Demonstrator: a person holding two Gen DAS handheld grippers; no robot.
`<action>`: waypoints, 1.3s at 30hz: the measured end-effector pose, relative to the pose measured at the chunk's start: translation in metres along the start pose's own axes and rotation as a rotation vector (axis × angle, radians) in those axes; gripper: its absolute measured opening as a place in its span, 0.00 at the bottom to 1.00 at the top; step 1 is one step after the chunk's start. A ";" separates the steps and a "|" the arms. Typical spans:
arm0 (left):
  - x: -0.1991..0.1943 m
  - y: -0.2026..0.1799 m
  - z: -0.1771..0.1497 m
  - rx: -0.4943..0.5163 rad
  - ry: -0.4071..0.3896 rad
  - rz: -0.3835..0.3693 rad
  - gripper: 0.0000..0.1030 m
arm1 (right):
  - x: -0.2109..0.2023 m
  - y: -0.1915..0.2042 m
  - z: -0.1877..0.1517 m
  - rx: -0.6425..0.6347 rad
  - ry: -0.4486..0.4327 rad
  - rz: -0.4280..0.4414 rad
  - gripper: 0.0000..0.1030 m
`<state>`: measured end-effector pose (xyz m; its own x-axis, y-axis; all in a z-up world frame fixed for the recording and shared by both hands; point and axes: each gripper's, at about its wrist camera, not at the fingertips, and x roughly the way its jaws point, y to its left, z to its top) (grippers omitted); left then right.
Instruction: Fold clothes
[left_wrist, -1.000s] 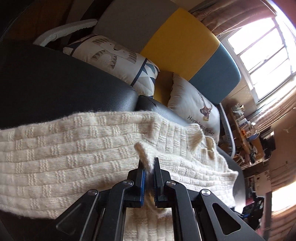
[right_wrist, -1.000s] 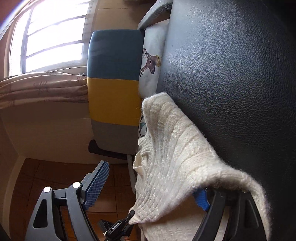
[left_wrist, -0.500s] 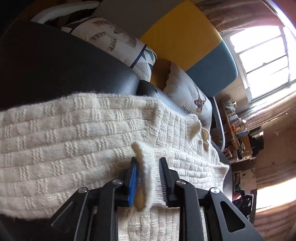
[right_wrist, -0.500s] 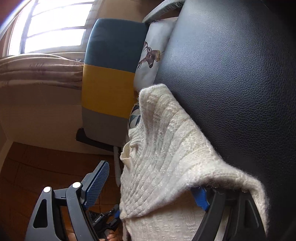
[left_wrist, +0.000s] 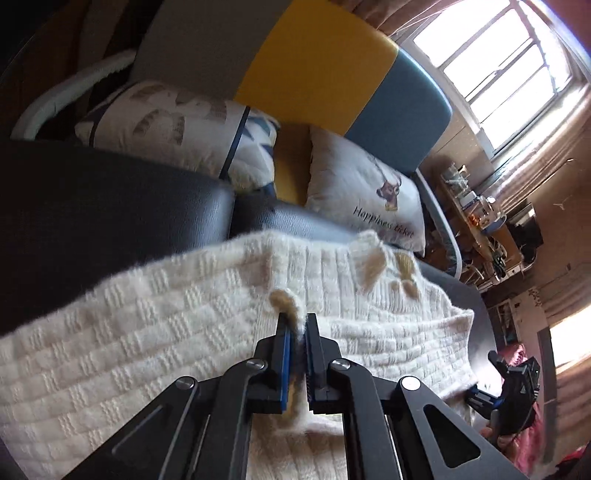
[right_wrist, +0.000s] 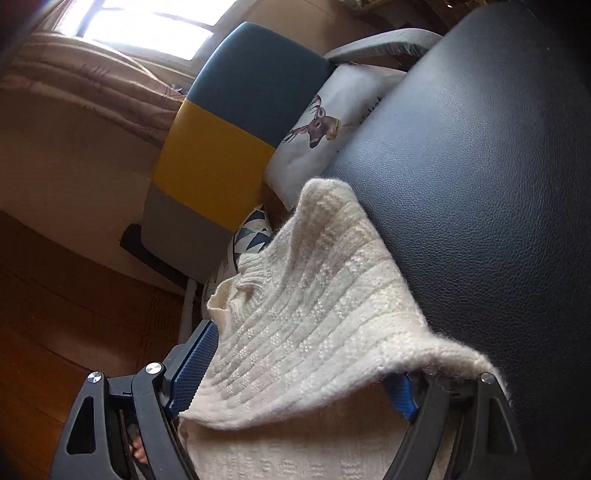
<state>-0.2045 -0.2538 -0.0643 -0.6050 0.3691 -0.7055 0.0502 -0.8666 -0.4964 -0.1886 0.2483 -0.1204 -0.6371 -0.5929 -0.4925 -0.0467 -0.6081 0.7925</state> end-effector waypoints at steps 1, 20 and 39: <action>-0.003 -0.001 0.003 0.006 -0.021 0.008 0.06 | 0.003 -0.001 -0.002 -0.003 0.011 -0.011 0.79; -0.013 0.015 -0.002 -0.071 0.002 0.148 0.17 | -0.044 -0.025 -0.005 0.080 0.108 0.163 0.76; 0.213 -0.330 -0.006 0.688 0.486 -0.264 0.60 | -0.034 -0.038 -0.005 0.087 0.065 0.242 0.76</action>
<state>-0.3454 0.1124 -0.0538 -0.1166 0.5520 -0.8256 -0.6278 -0.6851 -0.3694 -0.1617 0.2888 -0.1351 -0.5876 -0.7498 -0.3043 0.0333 -0.3981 0.9168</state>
